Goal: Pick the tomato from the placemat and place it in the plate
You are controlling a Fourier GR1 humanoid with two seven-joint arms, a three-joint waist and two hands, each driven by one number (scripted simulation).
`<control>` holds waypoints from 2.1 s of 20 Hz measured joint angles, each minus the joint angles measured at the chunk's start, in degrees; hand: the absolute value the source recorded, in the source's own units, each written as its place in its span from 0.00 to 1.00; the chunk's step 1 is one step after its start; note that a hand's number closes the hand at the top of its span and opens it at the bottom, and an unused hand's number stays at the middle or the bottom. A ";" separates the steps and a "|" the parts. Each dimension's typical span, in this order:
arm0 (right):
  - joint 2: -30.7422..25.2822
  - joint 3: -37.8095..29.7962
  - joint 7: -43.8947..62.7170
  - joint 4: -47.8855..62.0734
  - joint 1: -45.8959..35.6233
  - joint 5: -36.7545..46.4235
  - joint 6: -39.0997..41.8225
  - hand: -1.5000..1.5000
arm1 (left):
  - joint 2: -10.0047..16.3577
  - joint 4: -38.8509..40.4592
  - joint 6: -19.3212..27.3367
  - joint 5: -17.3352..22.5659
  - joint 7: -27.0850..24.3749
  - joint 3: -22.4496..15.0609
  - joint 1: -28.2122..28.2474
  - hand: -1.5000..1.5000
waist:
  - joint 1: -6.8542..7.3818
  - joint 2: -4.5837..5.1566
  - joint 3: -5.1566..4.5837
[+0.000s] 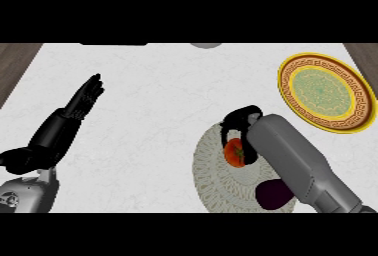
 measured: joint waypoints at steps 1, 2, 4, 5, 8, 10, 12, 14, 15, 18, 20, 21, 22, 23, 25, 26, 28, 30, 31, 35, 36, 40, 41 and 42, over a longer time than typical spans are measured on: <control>0.19 -0.71 0.16 -0.19 -0.15 0.22 -0.28 1.00 | 0.07 -0.09 -0.35 0.11 -0.26 0.31 0.46 0.50 | -0.01 0.07 0.05; 0.41 -1.10 0.46 -0.70 0.19 0.80 -1.08 1.00 | -0.09 -0.32 -0.39 0.08 0.72 0.33 -0.17 0.50 | -0.06 0.11 0.09; 0.09 -0.04 0.76 -5.24 3.13 3.15 -6.10 1.00 | -0.20 -0.02 -0.06 -0.24 0.55 0.72 0.01 0.50 | -0.64 -0.01 0.18; -0.33 0.62 0.87 -7.99 4.60 4.52 -9.30 1.00 | -0.08 -0.12 -0.02 -0.01 0.67 1.14 0.38 0.50 | -1.13 -0.16 0.28; -1.20 2.96 1.74 -15.39 8.30 9.96 -20.52 1.00 | 0.20 -0.04 0.18 0.08 0.72 1.81 1.94 0.50 | -2.76 -0.80 0.52; -2.46 3.88 2.42 -20.51 10.52 13.48 -27.60 1.00 | 0.30 0.10 0.58 -0.22 0.49 2.19 2.73 0.50 | -3.96 -1.05 0.60; -3.98 4.80 2.96 -26.25 13.43 16.57 -33.72 1.00 | 0.61 -0.25 0.79 -0.01 0.93 2.86 3.08 0.50 | -4.81 -1.22 0.66; -4.97 6.36 4.30 -32.22 17.34 19.82 -39.25 1.00 | 0.24 -0.66 1.20 -0.49 0.69 2.54 3.83 0.50 | -5.20 -1.16 0.66; -5.88 6.85 5.06 -35.55 19.25 21.24 -41.44 1.00 | 0.27 -0.81 1.29 -0.62 0.72 2.58 3.99 0.50 | -5.31 -1.08 0.66; -9.42 7.80 7.17 -46.73 25.80 24.29 -46.10 1.00 | 0.53 -1.41 1.02 -0.43 0.69 2.87 4.77 0.50 | -5.37 -0.87 0.63; -12.30 7.67 8.91 -54.76 30.02 25.77 -47.73 1.00 | 0.85 -1.77 0.56 -0.13 0.99 3.06 4.72 0.50 | -5.15 -0.66 0.62; -13.81 7.24 9.77 -58.68 32.06 26.28 -48.23 1.00 | 0.84 -1.96 0.51 -0.06 1.54 3.03 4.07 0.50 | -4.91 -0.50 0.61; -14.97 7.10 10.86 -62.64 34.53 26.79 -48.82 1.00 | 1.00 -2.58 0.23 0.17 1.77 3.10 4.21 0.50 | -4.61 -0.40 0.61; -16.59 6.02 11.27 -66.12 36.76 26.69 -49.39 1.00 | 0.89 -3.21 0.11 0.19 1.96 2.87 4.21 0.50 | -4.19 -0.24 0.61; -18.44 5.14 13.07 -72.42 41.18 28.04 -50.81 1.00 | 0.71 -2.20 -0.36 0.22 0.85 2.99 3.75 0.50 | -3.59 0.08 0.60; -19.60 4.18 13.48 -75.15 43.09 28.65 -51.69 1.00 | 0.55 -1.76 -0.41 0.12 1.09 2.85 2.87 0.50 | -3.39 0.21 0.61; -21.15 2.39 15.10 -79.60 46.28 30.37 -52.55 1.00 | 0.06 -1.57 -0.44 -0.31 1.15 2.42 2.30 0.50 | -2.74 0.40 0.61; -22.36 -0.53 15.80 -83.23 48.49 30.63 -53.07 1.00 | -0.13 -2.57 -0.50 -0.61 2.32 2.06 1.84 0.50 | -2.14 0.54 0.61; -22.71 -2.40 15.54 -83.98 49.27 30.27 -53.53 1.00 | -0.61 -2.63 -0.33 -1.03 2.26 1.71 1.73 0.50 | -1.87 0.61 0.61; -23.52 -10.15 12.64 -83.82 50.67 27.89 -54.83 1.00 | -1.27 -1.45 -1.08 -1.66 0.61 1.89 1.67 0.50 | -1.10 0.84 0.62; -23.34 -12.10 12.03 -83.02 49.84 26.81 -54.33 1.00 | -1.46 -1.68 -1.17 -1.83 0.98 1.83 1.36 0.50 | -0.92 0.87 0.61; -22.12 -19.07 8.57 -77.87 46.46 21.95 -53.72 1.00 | -1.90 -0.74 -1.94 -2.26 0.96 2.14 0.39 0.50 | -0.49 0.98 0.61; -21.22 -19.61 7.44 -76.06 45.91 22.03 -54.35 1.00 | -2.36 -1.23 -1.83 -2.40 1.54 1.96 0.34 0.50 | -0.42 0.98 0.61; -20.92 -21.13 6.30 -73.79 44.17 20.87 -54.41 1.00 | -2.86 -1.36 -1.41 -3.03 1.73 1.55 0.28 0.50 | -0.29 1.01 0.62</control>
